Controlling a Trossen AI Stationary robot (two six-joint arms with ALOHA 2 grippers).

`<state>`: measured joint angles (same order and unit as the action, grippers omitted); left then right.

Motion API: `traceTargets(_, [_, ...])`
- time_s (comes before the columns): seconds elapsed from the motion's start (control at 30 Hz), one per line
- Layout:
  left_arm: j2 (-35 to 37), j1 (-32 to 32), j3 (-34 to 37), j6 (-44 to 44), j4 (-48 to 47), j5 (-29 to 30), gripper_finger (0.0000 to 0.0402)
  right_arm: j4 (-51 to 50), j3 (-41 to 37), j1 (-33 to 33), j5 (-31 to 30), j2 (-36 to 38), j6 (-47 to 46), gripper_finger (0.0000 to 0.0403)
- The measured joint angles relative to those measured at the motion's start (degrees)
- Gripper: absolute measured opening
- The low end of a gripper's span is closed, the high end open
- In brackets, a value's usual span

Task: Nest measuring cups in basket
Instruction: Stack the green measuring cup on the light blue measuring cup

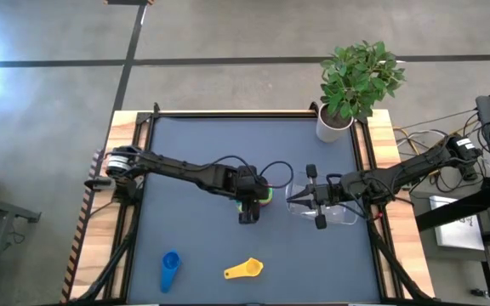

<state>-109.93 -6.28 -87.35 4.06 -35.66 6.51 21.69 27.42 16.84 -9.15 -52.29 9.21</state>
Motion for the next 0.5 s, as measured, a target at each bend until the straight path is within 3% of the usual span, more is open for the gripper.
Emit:
traceTargets(0.27, [0.1, 0.0, -2.7, 2.6, -3.3, 1.1, 0.0163, 0.0, 0.0, 0.0, 0.0, 0.0, 0.0, 0.0009])
traceTargets(0.5, [0.2, -0.6, -1.3, 4.4, 6.9, 3.3, 0.0156, 0.0, 0.0, 0.0, 0.0, 0.0, -0.1, 0.0009])
